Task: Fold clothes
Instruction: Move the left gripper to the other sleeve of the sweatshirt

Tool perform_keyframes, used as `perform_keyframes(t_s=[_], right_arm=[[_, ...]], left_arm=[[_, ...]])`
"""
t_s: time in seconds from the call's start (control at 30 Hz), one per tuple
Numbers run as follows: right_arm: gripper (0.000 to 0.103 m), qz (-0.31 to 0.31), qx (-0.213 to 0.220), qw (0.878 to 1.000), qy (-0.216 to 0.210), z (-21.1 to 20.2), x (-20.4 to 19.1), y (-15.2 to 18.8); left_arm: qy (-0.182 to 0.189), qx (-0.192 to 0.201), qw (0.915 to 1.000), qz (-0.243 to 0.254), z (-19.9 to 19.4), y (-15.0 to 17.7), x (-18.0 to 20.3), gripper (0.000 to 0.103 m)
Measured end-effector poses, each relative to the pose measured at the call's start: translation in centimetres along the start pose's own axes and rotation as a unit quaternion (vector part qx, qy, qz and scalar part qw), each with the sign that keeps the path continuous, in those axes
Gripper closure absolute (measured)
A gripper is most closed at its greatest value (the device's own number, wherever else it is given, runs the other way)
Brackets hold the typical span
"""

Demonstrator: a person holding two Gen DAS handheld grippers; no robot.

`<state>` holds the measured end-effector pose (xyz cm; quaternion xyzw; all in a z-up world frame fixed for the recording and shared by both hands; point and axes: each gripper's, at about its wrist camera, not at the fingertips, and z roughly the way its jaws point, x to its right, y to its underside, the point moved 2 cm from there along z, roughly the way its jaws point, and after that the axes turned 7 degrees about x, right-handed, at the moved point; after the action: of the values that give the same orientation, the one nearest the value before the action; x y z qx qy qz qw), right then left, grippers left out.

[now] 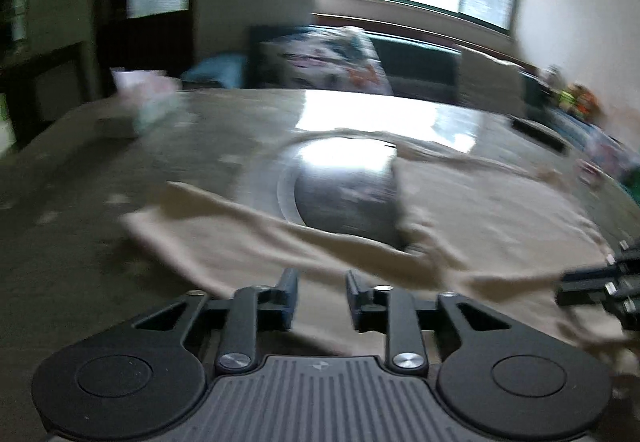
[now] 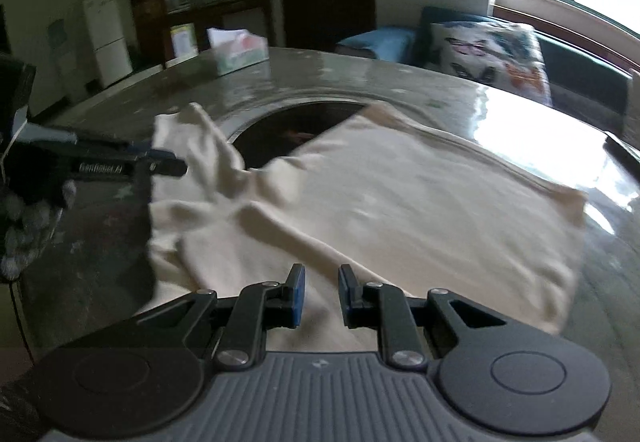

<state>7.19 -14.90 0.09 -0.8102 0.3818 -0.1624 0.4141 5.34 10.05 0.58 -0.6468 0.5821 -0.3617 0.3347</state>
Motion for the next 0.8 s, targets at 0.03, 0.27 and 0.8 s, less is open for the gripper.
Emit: perform_keyframes(t_s=[0.03, 0.27, 0.8], right_arm=[[0.086, -0.008, -0.003, 1.0, -0.004, 0.6, -0.6, -0.2], [0.08, -0.052, -0.005, 0.998, -0.023, 3.2, -4.3, -1.4], [0.078, -0.017, 0.042, 0.999, 0.011, -2.9, -2.5, -1.2]], left_arm=[[-0.013, 0.001, 0.9999, -0.008, 0.1, -0.2, -1.0, 0.066], [-0.085, 0.007, 0.9947, -0.057, 1.4, -1.4, -6.3, 0.057], [-0.095, 0.02, 0.9908, -0.094, 3.0, -2.0, -8.6, 0.098]])
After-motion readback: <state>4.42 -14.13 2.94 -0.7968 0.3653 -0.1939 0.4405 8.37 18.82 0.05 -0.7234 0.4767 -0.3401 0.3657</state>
